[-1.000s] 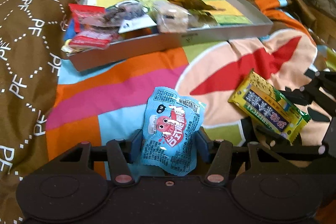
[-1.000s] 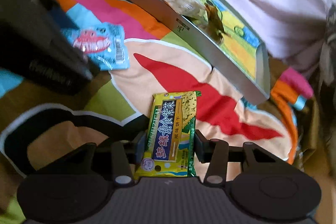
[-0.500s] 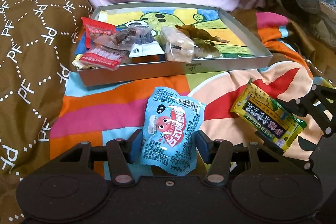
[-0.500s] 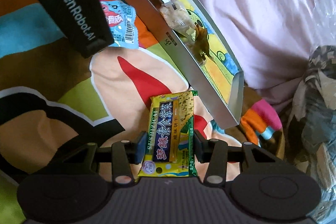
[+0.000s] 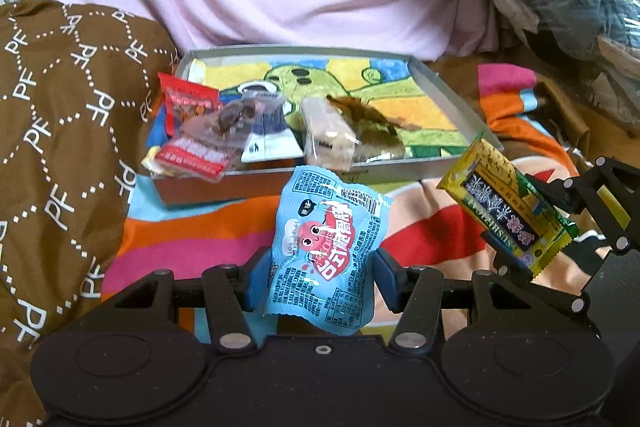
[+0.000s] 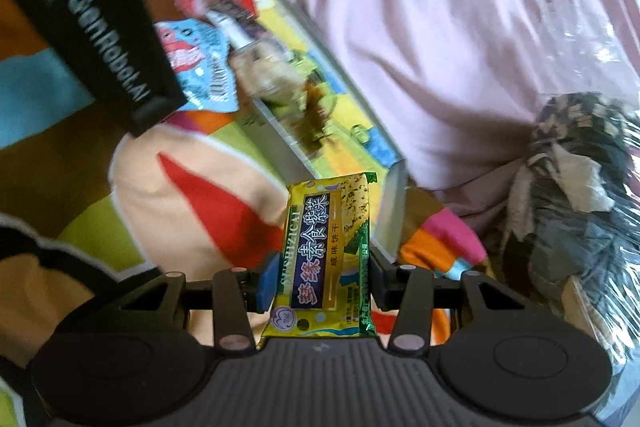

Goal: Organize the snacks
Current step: 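Carry the blue pouch and biscuit pack over the tray and lower them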

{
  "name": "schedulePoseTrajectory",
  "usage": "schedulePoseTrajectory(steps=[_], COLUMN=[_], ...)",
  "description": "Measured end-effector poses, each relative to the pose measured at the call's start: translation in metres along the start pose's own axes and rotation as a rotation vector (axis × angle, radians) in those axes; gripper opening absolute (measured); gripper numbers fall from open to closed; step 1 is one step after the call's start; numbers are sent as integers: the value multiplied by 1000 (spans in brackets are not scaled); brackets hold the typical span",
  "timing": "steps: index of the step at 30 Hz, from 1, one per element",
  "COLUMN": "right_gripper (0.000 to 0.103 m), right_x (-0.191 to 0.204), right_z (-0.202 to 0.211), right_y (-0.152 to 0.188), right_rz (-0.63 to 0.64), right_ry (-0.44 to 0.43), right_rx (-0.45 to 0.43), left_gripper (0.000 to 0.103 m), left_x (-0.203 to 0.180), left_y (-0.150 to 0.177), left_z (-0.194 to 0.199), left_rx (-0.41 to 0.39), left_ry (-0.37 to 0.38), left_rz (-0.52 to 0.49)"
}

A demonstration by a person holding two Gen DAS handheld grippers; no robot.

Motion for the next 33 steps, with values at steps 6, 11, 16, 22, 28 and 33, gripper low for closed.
schedulePoseTrajectory(steps=[6, 11, 16, 22, 28, 33], right_gripper=[49, 49, 49, 50, 50, 50], right_x=[-18, -31, -46, -60, -68, -74], right_z=[2, 3, 4, 3, 0, -7], right_y=[-8, -14, -15, -18, -21, -22], right_rz=[-64, -117, -174, -244, -278, -299], right_ry=[26, 43, 55, 56, 60, 63], right_rx=[-34, -59, -84, -105, -128, -136], left_gripper=[56, 56, 56, 56, 56, 56], left_x=[-5, -8, -10, -15, -21, -26], left_y=[-10, -23, -41, -65, -86, -101], left_z=[9, 12, 13, 20, 18, 14], left_rx=[-35, -55, -74, -117, -136, -147], left_ry=[-2, -4, -2, -9, -43, -49], left_rz=[2, 10, 36, 56, 43, 50])
Point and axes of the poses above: each gripper's, at about its wrist camera, not at the fingertips, and z roughly against the way its jaws point, x to its left, y to its underside, the point moved 10 cm from there along -z, roughly the way its jaws point, and after that the axes turned 13 degrees about x, right-handed, at the moved point
